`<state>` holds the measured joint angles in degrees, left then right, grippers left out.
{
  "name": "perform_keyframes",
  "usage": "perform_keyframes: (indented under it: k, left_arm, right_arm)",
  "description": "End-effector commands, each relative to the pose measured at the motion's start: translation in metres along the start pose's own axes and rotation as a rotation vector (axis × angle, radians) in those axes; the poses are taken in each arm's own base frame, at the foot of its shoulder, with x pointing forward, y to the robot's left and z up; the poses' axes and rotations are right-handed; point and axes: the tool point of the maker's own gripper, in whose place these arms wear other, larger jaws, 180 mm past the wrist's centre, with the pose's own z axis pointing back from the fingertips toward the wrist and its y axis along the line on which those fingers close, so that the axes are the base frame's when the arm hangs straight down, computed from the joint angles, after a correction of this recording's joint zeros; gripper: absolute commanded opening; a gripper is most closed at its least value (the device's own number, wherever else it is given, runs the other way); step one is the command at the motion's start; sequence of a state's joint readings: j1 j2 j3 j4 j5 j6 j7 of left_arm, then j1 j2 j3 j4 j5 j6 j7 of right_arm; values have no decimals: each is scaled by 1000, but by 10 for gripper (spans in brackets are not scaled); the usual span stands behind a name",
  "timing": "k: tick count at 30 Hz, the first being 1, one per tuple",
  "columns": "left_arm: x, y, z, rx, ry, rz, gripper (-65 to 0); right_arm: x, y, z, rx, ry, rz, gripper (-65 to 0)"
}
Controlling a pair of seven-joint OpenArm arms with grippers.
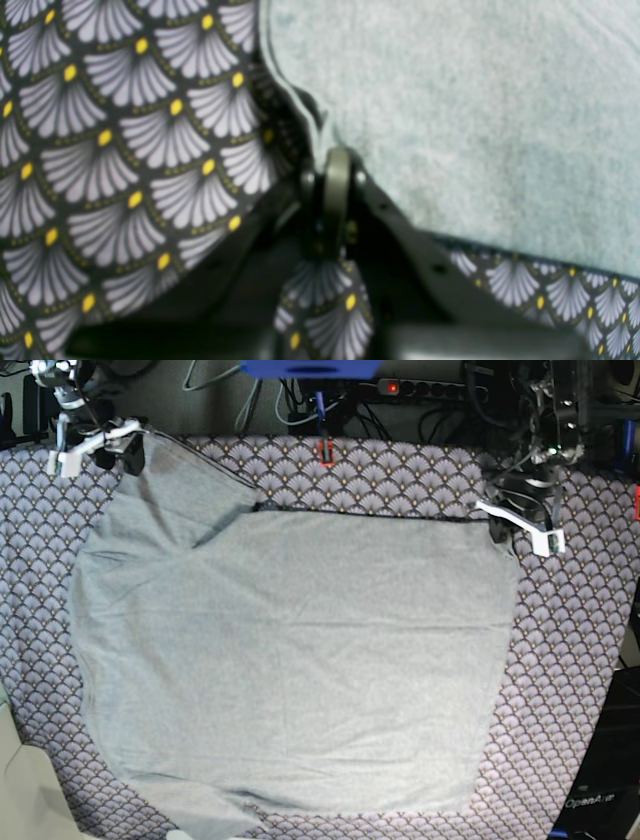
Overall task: Fold the T-shirt properly
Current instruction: 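Grasp the collar edge corners with both grippers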
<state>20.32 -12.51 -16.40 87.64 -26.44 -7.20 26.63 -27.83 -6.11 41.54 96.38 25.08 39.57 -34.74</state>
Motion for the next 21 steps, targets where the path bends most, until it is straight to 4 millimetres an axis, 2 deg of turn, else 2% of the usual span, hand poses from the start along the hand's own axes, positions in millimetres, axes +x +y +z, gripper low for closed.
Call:
perform_keyframes:
  k: [1,5,11,14,19,21]
  left_arm:
    - [-6,0,1,-4,33,-7,-650]
    - [-7,1,1,-2,37,-6,-650]
    - [-4,0,0,-4,31,-6,-650]
    - [-4,0,0,-4,31,-6,-650]
    - [-2,-1,0,-7,25,-8,-650]
    - [-1,-2,0,-10,23,-5,-650]
  right_arm:
    - [2,6,0,23,-4,14,-305]
    - [-6,22,-6,73,23,25,-306]
    - [-7,36,-12,112,29,34,-320]
    - [-5,37,-13,114,21,34,-406]
    - [9,32,-16,112,4,64,-643]
    - [13,31,-16,111,-3,78,-650]
